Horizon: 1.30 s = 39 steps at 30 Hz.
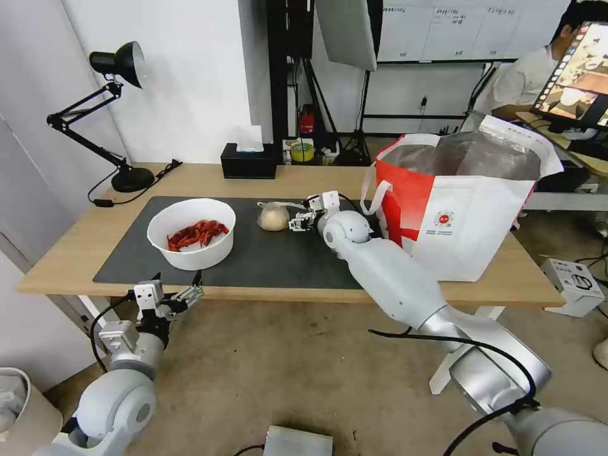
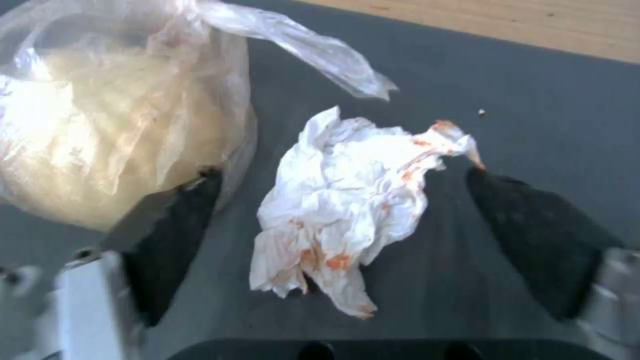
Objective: Pick up the trash from the table and place it into the takeout bag.
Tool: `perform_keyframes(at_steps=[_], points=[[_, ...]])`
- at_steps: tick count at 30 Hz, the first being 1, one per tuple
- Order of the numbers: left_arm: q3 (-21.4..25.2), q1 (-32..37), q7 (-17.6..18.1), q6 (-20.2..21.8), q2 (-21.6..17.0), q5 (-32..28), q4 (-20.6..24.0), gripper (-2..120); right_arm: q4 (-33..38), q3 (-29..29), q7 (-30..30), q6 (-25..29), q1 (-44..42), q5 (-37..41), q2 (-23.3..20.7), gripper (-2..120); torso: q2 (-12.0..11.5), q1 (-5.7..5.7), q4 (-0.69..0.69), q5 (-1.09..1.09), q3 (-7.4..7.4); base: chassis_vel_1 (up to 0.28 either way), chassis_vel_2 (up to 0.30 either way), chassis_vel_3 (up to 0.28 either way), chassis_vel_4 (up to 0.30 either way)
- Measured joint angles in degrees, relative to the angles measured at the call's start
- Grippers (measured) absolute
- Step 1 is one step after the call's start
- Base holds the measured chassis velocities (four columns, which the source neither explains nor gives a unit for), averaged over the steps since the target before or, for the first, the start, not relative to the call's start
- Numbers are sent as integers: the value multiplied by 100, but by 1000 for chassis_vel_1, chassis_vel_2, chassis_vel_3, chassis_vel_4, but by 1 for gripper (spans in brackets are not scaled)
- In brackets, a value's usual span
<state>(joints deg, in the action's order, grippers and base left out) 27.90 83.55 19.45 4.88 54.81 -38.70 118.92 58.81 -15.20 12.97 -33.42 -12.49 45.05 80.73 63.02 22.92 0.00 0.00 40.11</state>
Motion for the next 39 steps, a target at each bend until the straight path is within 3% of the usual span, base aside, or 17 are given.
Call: perform_keyframes(at_steps=[14, 15, 20, 23, 25, 27, 33, 39], points=[[10, 11, 0, -19, -25, -69, 81, 100, 146, 119, 84, -65, -183, 204, -123, 47, 0, 0, 0, 0, -1, 0, 0, 0, 0], [-8, -9, 3, -21, -34, -77, 80, 100, 197, 121, 98, -72, -209, 227, -166, 39, 1, 0, 0, 0, -2, 0, 0, 0, 0], [-59, -21, 6, -24, -37, -82, 80, 100, 294, 118, 145, -94, -240, 313, -260, 21, 1, 0, -1, 0, -1, 0, 0, 0, 0], [-70, -24, 10, -37, -40, -82, 76, 100, 366, 100, 178, -102, -262, 380, -295, 10, 0, 0, -1, 0, -1, 0, 0, 0, 0], [-70, -24, 10, -40, -40, -81, 76, 100, 369, 99, 179, -103, -263, 382, -296, 10, 0, 0, -1, 0, -1, 0, 0, 0, 0], [-76, -24, 13, -100, -51, -83, 67, 100, 444, 86, 201, -111, -291, 431, -328, 0, 1, 0, 0, 0, -1, 0, 0, 0, 0], [-48, 3, -4, -97, -79, -152, 69, 100, 858, 86, 218, -118, -376, 572, -478, 0, 0, 0, 1, 2, 1, 0, 0, 0, 0], [12, 28, -28, -79, -72, -176, 113, 100, 2231, 196, 380, -86, -600, 754, -968, 0, 0, 0, 0, 1, 0, 0, 0, 0, 0]])
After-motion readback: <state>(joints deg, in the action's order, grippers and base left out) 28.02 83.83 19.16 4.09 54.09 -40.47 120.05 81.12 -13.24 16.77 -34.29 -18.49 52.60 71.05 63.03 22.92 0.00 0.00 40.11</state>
